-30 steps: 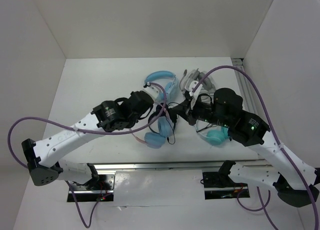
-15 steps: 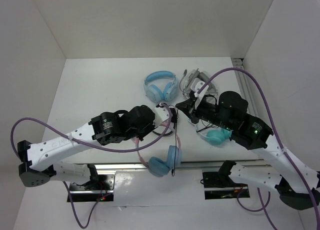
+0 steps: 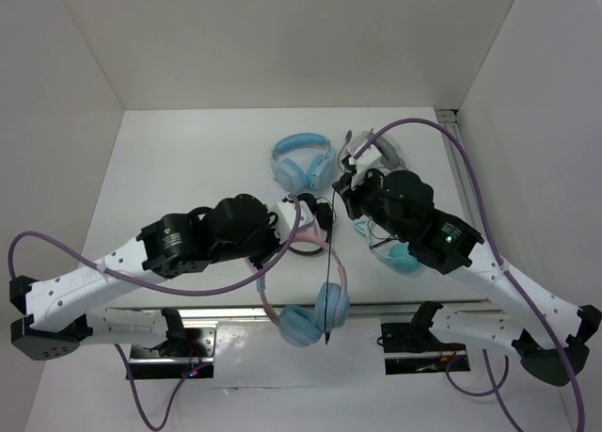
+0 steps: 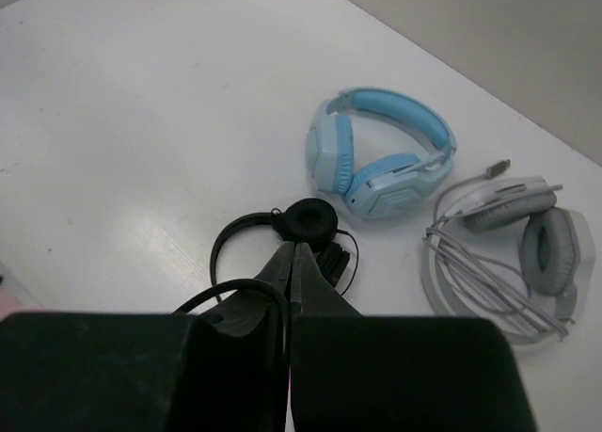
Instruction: Wrap the headphones
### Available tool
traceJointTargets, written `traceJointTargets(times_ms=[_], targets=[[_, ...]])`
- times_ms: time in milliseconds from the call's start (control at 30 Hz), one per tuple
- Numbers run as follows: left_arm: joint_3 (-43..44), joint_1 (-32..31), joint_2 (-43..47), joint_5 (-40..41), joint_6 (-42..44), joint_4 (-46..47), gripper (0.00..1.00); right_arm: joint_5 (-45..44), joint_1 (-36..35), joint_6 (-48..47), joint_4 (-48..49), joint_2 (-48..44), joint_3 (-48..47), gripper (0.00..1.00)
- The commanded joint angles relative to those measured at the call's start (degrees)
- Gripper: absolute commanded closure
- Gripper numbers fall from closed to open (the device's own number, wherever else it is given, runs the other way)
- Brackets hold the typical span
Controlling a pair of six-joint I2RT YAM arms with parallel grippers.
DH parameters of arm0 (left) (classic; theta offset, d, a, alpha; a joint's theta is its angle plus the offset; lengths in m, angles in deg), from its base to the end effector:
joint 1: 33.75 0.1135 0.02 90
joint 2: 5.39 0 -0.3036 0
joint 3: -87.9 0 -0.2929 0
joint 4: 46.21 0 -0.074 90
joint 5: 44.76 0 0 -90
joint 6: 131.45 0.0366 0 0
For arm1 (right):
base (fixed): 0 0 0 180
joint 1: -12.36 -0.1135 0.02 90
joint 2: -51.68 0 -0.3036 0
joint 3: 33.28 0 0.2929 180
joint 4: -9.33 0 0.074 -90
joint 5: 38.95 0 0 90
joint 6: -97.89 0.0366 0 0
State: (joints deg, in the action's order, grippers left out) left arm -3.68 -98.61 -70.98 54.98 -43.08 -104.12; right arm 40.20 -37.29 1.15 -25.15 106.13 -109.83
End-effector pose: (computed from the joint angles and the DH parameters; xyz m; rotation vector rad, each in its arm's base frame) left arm 0.1138 -0.2278 0.4403 1.0754 1.9337 -0.4722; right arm 0.1491 0.1649 0.4471 -0.7263 1.6447 0.3690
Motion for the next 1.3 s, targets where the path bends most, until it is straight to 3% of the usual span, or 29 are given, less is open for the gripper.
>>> traceJointTargets(times_ms=[0,233,633,900,1067,1267], targets=[[3.2,-0.09,3.0,-5.08,0.22,4.25,1.0,-9.0,-0.19,3.4,6.75,0.48,0.39,1.0],[5.31,-0.09,7.22,-2.0,-2.41,5.73,1.0,-11.99,-0.19,4.02,8.5,-0.58,3.38,1.0],[10.85,-0.09,13.99,-2.0,-8.65,11.88,1.0,-9.55,-1.24,4.55,12.01,-0.58,6.46,1.0],[12.08,-0.09,12.41,3.0,-17.69,16.55,1.0,8.88,-1.24,3.94,23.96,-2.34,16.02,1.0],[9.54,-0.09,14.6,7.74,-23.23,21.65,1.0,15.59,-1.24,3.93,34.4,-2.86,21.04,1.0],[9.01,-0.09,15.75,16.53,-28.43,22.88,1.0,22.53,-1.24,5.78,46.11,-1.55,26.06,0.92]])
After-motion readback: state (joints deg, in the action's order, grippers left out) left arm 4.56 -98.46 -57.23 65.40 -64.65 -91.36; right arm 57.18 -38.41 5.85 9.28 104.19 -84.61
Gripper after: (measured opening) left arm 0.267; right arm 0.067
